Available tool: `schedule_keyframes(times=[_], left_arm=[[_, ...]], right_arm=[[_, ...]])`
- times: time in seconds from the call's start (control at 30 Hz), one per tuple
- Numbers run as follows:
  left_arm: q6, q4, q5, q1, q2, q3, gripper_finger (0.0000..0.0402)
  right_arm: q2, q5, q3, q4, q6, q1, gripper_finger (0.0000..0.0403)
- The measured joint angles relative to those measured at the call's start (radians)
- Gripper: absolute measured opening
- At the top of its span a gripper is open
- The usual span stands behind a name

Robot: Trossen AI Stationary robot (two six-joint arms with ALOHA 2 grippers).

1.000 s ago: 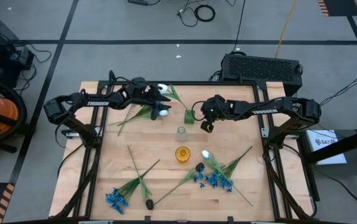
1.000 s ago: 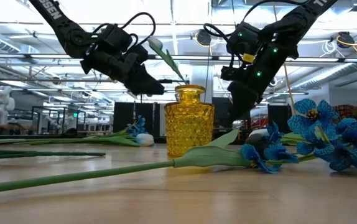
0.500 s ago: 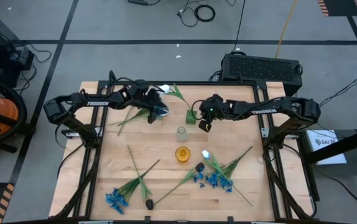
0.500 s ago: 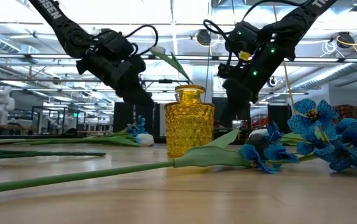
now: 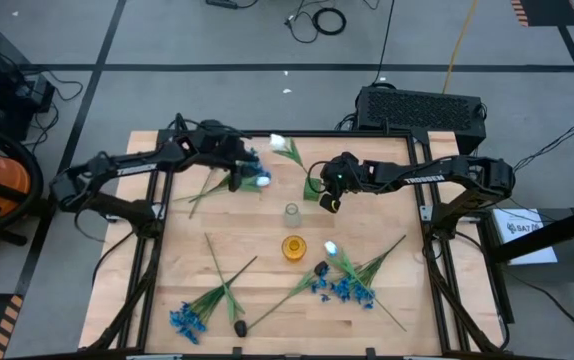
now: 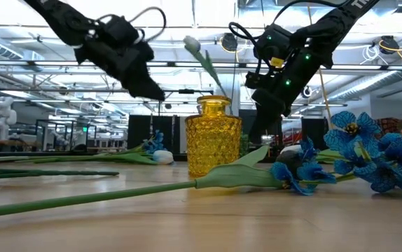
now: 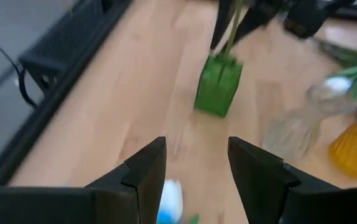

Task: Sort flowers into vase by color
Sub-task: Put the top white flower into the green vase

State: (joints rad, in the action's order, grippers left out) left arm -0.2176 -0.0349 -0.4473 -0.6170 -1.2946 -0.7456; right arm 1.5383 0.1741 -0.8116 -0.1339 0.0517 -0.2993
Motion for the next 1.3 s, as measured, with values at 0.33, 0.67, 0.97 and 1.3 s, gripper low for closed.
schedule_keyframes(times=[0.33, 0.67, 0.97, 1.3], left_arm=[[0.001, -0.141, 0.008, 0.019, 0.069, 0.0, 0.018], [0.0, -0.315, 0.066, 0.019, 0.068, 0.032, 0.018], [-0.006, -0.32, 0.143, 0.019, 0.068, 0.081, 0.018], [0.002, -0.328, 0.172, 0.019, 0.068, 0.081, 0.018]], right_arm=[[0.001, -0.025, 0.027, -0.014, -0.004, 0.0, 0.0054], [0.002, -0.023, 0.072, 0.087, -0.022, 0.0, 0.0054], [0.002, -0.022, 0.073, 0.139, -0.043, 0.0, 0.0054], [0.077, -0.019, 0.074, 0.221, -0.091, 0.0, 0.0054]])
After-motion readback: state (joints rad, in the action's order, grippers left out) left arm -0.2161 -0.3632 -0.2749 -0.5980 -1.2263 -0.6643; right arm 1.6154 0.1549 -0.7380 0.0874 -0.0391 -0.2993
